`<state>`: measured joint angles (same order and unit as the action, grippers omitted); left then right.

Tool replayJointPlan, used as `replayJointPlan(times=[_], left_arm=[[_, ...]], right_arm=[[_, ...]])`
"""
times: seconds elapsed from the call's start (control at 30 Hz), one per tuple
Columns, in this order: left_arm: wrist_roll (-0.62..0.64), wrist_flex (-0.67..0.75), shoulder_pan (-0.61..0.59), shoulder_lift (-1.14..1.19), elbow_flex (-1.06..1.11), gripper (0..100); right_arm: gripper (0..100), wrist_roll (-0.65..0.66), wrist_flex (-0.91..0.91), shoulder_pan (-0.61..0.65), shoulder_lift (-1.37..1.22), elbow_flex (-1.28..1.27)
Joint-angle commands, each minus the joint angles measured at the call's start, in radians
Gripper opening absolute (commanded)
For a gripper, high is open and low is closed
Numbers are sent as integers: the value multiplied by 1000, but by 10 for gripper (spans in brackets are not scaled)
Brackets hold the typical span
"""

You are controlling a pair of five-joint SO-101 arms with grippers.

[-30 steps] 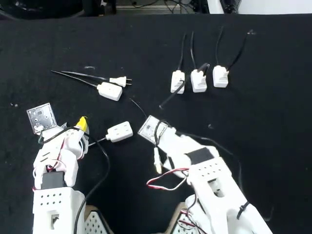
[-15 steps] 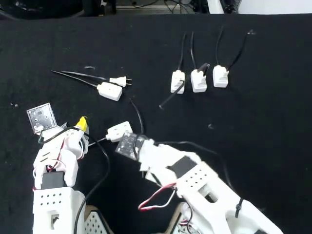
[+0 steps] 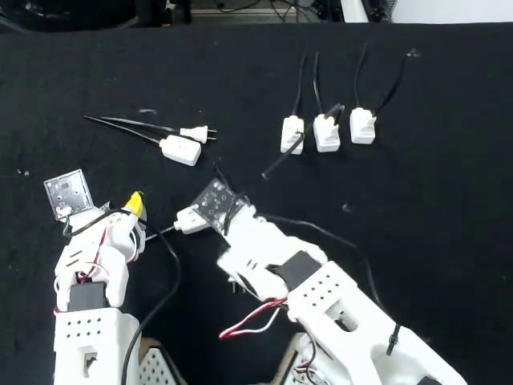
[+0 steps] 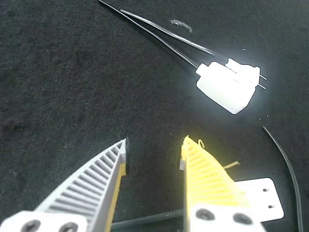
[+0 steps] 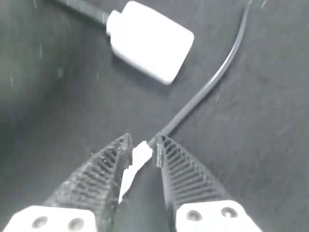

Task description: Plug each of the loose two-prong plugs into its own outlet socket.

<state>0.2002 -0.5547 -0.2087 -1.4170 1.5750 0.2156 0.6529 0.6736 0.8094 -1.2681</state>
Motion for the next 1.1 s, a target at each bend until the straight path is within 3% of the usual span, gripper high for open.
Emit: replayJointPlan(times=[0.0, 0.13, 0.3, 0.6, 0.97, 1.07], left_arm=[[3, 11, -10, -12, -24, 188], [3, 11, -10, -12, -24, 188], [3, 11, -10, -12, -24, 188], [3, 12, -10, -12, -24, 188], [3, 12, -10, -12, -24, 188], [3, 12, -10, -12, -24, 188]], right_arm=[[74, -21, -95, 11, 18, -10], [80, -41, -83, -26, 16, -12], [191, -71, -34, -91, -21, 42], [123, -114, -180, -61, -343, 136], [119, -133, -92, -64, -499, 251], [37, -95, -61, -81, -499, 252]])
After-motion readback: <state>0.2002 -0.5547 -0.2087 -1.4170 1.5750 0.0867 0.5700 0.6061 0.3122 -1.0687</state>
